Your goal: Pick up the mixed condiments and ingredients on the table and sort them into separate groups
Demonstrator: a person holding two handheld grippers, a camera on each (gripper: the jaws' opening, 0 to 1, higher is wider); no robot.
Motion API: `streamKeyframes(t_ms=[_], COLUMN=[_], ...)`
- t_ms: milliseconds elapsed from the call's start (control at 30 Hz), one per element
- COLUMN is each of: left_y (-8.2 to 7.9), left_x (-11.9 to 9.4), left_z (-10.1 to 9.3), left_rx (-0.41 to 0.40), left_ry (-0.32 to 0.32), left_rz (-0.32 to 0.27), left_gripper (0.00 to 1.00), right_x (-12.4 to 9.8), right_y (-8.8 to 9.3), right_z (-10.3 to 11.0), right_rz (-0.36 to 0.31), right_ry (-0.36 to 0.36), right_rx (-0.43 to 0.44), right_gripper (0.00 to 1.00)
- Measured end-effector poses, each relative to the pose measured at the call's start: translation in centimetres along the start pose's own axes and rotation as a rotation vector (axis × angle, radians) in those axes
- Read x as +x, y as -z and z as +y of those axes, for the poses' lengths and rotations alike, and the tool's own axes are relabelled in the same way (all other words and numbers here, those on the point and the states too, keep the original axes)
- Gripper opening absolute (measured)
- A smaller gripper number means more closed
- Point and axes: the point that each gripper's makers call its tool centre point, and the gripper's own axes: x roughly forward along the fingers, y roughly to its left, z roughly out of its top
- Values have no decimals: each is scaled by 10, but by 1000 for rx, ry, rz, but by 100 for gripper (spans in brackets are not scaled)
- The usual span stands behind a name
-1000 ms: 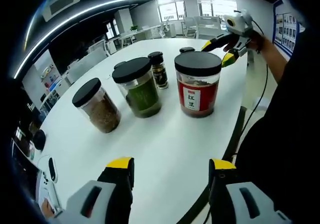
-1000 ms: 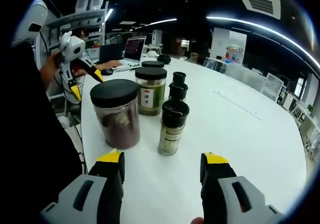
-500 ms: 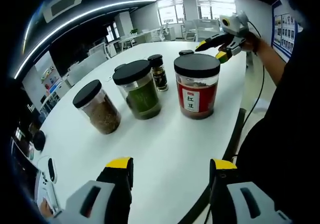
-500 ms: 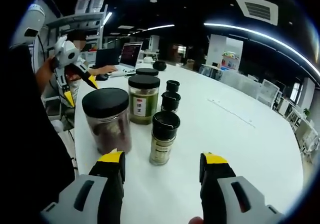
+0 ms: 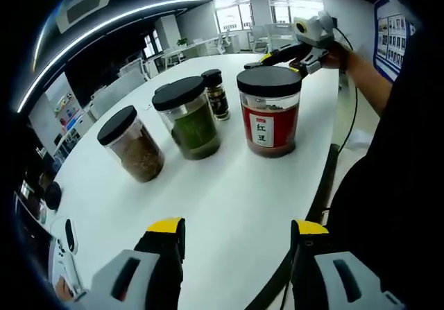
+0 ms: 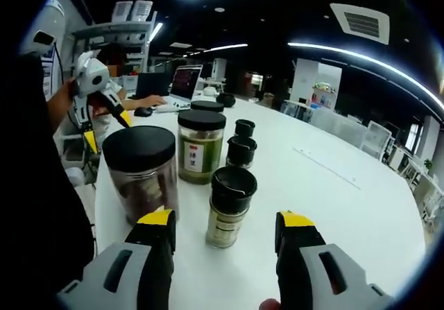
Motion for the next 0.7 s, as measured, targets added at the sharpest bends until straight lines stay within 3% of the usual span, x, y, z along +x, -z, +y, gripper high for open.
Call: streamKeyframes(t_ms=[500,700], left_y=[6,4], left_x=[1,2], left_z=[-2,-1], left_rx=[-2,-5], left_ry=[1,3], left_rz=[8,-1], left_gripper=[62,62], right_x=[26,35], right_y=[3,8], right_z=[4,7], right_rz=[-34,-26], right_ry=[-28,-41], right_rx=[29,57], right_gripper=[55,46])
